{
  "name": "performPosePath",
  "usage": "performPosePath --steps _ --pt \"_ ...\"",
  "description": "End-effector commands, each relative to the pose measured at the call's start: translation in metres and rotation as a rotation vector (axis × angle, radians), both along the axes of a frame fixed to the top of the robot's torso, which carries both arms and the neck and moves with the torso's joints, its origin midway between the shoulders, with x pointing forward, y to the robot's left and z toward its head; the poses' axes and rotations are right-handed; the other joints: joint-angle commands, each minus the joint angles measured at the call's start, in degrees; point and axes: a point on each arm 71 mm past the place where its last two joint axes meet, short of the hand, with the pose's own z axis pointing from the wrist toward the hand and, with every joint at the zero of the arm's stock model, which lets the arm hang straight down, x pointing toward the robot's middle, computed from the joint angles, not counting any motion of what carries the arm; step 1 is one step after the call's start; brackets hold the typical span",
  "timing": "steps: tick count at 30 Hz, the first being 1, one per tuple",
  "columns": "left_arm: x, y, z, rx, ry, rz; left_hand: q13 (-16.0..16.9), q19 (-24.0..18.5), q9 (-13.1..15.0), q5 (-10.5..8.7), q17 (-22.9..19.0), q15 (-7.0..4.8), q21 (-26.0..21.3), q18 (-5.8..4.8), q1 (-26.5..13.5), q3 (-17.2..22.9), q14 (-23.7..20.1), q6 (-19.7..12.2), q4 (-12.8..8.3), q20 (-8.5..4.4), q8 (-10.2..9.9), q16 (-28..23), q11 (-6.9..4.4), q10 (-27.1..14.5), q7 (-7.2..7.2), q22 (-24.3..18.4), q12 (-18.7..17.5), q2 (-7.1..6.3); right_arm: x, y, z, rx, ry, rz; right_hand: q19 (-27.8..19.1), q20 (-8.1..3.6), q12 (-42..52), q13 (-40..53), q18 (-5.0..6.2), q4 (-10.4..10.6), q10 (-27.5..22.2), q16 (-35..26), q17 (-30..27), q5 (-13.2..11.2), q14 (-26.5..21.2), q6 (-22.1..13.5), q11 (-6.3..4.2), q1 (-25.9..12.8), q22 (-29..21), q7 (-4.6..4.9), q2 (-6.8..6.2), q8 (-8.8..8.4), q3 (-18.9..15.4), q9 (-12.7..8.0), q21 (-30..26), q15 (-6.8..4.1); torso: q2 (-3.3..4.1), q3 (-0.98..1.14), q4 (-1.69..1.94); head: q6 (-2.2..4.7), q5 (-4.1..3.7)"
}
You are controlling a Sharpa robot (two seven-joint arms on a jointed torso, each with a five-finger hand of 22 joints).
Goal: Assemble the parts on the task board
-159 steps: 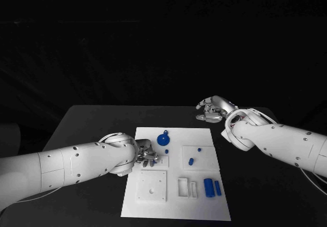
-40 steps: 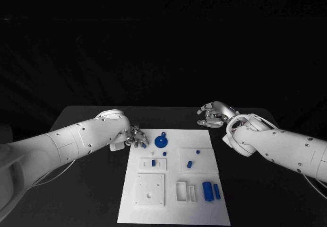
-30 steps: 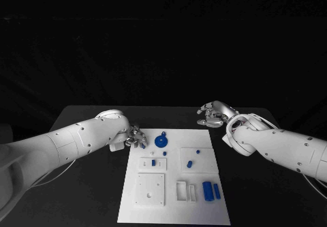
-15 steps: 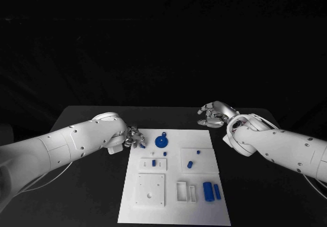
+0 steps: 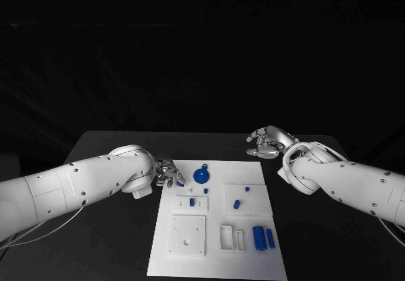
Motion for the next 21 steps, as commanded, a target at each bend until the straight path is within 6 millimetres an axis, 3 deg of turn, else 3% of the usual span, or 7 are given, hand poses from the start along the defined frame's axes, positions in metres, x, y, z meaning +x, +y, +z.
performPosePath --steps 1,4,9,21 --pt "-0.005 -0.003 0.004 -0.019 -0.044 0.012 0.0 0.5 1.7 0.4 0.0 -0.08 0.2 1.03 0.4 0.2 0.5 4.2 -0.2 -4.78 1.4 0.2 0.1 0.5 -0.91 -0.1 0.2 -0.17 0.0 0.0 -0.001 -0.002 0.007 0.007 0.4 -0.09 0.3 -0.1 4.25 0.0 -0.4 -0.1 -0.1 0.3 -0.2 0.1 0.06 -0.2 1.0 0.34 0.17 0.36 -0.2 -0.1 -0.3 0.06 -0.02 0.0 0.05 -0.04 0.14" --pt "-0.009 -0.005 0.006 -0.011 -0.065 -0.005 0.0 0.6 1.6 0.71 0.1 -0.11 0.2 1.03 0.4 0.2 0.5 4.3 -0.3 -4.82 1.5 0.2 0.07 0.6 -0.95 -0.1 0.3 -0.22 0.0 0.0 -0.001 -0.002 0.008 0.009 0.4 -0.09 0.4 -0.1 4.25 0.0 -0.4 -0.1 -0.1 0.3 -0.2 0.1 0.06 -0.2 1.0 0.34 0.17 0.37 -0.2 -0.1 -0.3 0.06 -0.12 0.06 0.1 -0.15 0.23" --pt "-0.016 -0.006 0.005 0.009 -0.086 -0.028 0.0 0.7 1.6 1.1 0.1 -0.14 0.2 1.04 0.4 0.3 0.6 4.4 -0.3 -4.87 1.6 0.3 0.03 0.6 -0.98 -0.1 0.3 -0.29 0.0 0.0 -0.001 -0.003 0.009 0.007 0.4 -0.09 0.4 -0.1 4.25 0.0 -0.4 -0.1 -0.1 0.3 -0.2 0.1 0.06 -0.2 1.0 0.34 0.16 0.36 -0.2 -0.1 -0.3 0.06 -0.05 -0.03 0.03 -0.23 0.32" --pt "-0.033 -0.007 -0.013 0.035 -0.082 -0.055 0.1 0.8 1.6 1.45 0.2 -0.16 0.3 1.03 0.3 0.3 0.7 4.5 -0.2 -4.92 1.7 0.4 0.01 0.8 -1.01 0.0 0.4 -0.35 0.0 0.0 -0.002 -0.003 0.011 0.009 0.4 -0.09 0.4 -0.1 4.25 0.0 -0.5 -0.1 -0.1 0.4 -0.2 0.1 0.06 -0.2 1.0 0.34 0.17 0.37 -0.2 -0.1 -0.3 0.06 -0.03 0.05 0.06 -0.47 0.82"
